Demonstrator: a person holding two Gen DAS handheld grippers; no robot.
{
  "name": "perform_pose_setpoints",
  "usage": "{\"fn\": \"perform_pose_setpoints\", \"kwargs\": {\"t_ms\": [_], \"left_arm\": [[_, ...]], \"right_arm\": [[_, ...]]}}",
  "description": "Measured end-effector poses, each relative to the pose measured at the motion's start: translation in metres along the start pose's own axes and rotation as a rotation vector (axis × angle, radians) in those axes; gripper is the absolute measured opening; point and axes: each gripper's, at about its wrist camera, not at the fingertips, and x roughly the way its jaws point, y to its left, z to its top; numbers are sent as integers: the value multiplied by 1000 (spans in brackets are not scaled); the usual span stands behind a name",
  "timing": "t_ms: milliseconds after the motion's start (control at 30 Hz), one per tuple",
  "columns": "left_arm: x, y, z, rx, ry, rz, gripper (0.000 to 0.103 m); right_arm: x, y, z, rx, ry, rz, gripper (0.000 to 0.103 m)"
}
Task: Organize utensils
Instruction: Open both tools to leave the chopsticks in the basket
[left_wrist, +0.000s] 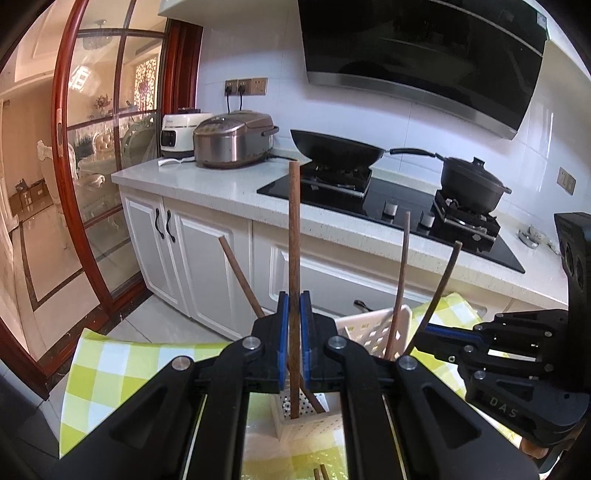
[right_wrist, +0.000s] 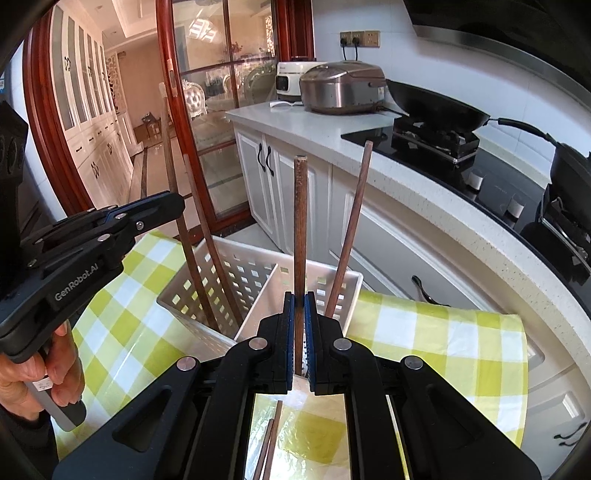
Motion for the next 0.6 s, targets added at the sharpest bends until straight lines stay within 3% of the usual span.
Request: {"fn": "perform_pose_setpoints", "kwargs": {"t_ms": [100,200,500,600], "left_arm": [[5,2,-2,-8,34,-6,7],[6,6,-1,-24,32,0,27],[-26,14,-7,-52,-27,-5,32],[-42,19,-25,-68,-26,-13,33]], "right_arm": [[4,-1,2,9,2,-8,8],[2,-1,3,6,-13,-9,8],[-24,-9,-6,28,-83,-55,10],[-35,-12,-32,52,-107,-58,23]]}}
